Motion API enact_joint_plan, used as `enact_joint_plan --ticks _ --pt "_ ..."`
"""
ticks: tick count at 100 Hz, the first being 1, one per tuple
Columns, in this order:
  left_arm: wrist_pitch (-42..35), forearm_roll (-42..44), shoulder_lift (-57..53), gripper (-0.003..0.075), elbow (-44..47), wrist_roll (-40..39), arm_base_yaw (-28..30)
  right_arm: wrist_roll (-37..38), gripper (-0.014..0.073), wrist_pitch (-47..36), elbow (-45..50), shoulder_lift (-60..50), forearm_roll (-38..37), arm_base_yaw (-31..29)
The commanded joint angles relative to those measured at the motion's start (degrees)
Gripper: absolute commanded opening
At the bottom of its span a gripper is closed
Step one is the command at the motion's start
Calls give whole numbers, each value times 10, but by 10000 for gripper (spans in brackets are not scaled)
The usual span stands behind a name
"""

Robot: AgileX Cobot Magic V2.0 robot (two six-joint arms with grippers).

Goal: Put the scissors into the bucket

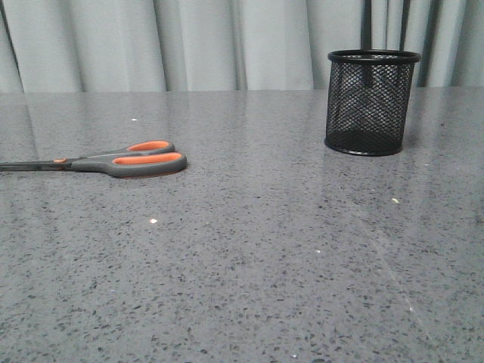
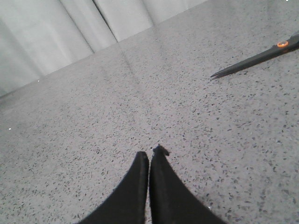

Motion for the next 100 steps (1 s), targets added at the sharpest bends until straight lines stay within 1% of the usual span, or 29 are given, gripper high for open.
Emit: enact_joint_plan --ticks 1,77,83,87,92,97,98,99,100 --pt "-45 -3 -16 -19 23 -5 1 -4 -66 -44 3 -12 -3 -4" --pt "-45 -3 -16 -19 23 -5 1 -4 -66 -45 3 -12 -3 -4" --pt "-60 1 -16 -19 23 -5 1 -4 -66 -57 3 -12 -3 -4" --pt "-74 -19 -16 -20 23 -5 1 -4 -66 -74 3 -12 -3 -4" --pt "-109 -63 -16 -19 23 -5 0 -3 -66 -105 3 -12 20 -4" --pt "-144 -116 -16 -20 23 -5 0 -3 -66 -139 3 -12 76 -4" --pt "-148 -124 -16 -19 23 -5 0 -3 -66 -148 3 -12 104 -4" --pt "-158 -138 -16 -19 23 -5 0 -3 -66 -153 3 -12 104 -4" --pt "-163 -145 -16 -19 23 -5 0 -3 -66 -157 3 -12 122 -4"
